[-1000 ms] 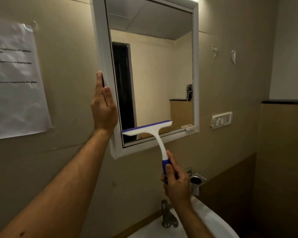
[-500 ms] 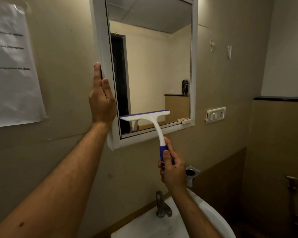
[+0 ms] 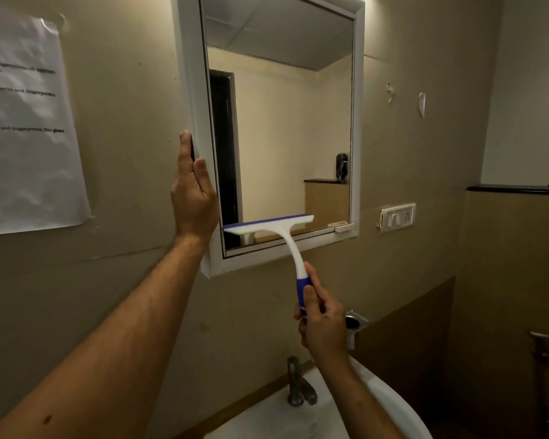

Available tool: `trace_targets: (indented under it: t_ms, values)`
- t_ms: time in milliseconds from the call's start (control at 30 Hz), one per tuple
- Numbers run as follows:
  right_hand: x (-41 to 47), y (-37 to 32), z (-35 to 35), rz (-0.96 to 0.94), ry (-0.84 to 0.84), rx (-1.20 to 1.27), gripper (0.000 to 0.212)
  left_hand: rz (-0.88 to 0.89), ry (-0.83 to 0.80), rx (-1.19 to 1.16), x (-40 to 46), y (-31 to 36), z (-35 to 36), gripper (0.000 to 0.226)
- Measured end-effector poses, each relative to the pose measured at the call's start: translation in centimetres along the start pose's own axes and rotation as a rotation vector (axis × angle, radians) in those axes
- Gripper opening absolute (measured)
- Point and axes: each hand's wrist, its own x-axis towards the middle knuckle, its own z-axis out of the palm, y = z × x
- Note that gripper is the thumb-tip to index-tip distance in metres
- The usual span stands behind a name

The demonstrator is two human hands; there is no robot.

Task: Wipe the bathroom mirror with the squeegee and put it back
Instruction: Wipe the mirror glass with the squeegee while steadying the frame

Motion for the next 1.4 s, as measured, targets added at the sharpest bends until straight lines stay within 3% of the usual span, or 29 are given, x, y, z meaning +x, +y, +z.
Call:
trace_targets:
  t_ms: [167,433,700,967,1267,1400]
  values:
    - [-1.8,1.4,-0.9,0.054,0.002,-0.008,0.036,-0.001,0.029,-0.001,-0.6,-0.1,0.1,0.05]
    - [1.5,-2.8,0.6,0.018,0.002,0.059,0.033,-0.016,-0.008,-0.02,-1.4,-0.6,0.1,0.05]
    - [-2.0,0.9,-0.7,0.092,0.035,0.021,0.033,-0.026,0.036,-0.051,-2.4,-1.2,0.4,0.05]
    - [2.8,-4.3,-0.2,0.005,0.018,0.093,0.033,-0.064,0.028,-0.043,-2.4,-0.5,0.0,0.049]
    - [0.7,-0.2,-2.1,0.093,0.017,0.069,0.032,0.013,0.033,-0.033,-1.6,-0.6,-0.7,0.05]
    - [1.7,-1.4,-2.0,0.06,0.047,0.136,0.032,0.045,0.026,-0.04,0.4,0.5,-0.5,0.051]
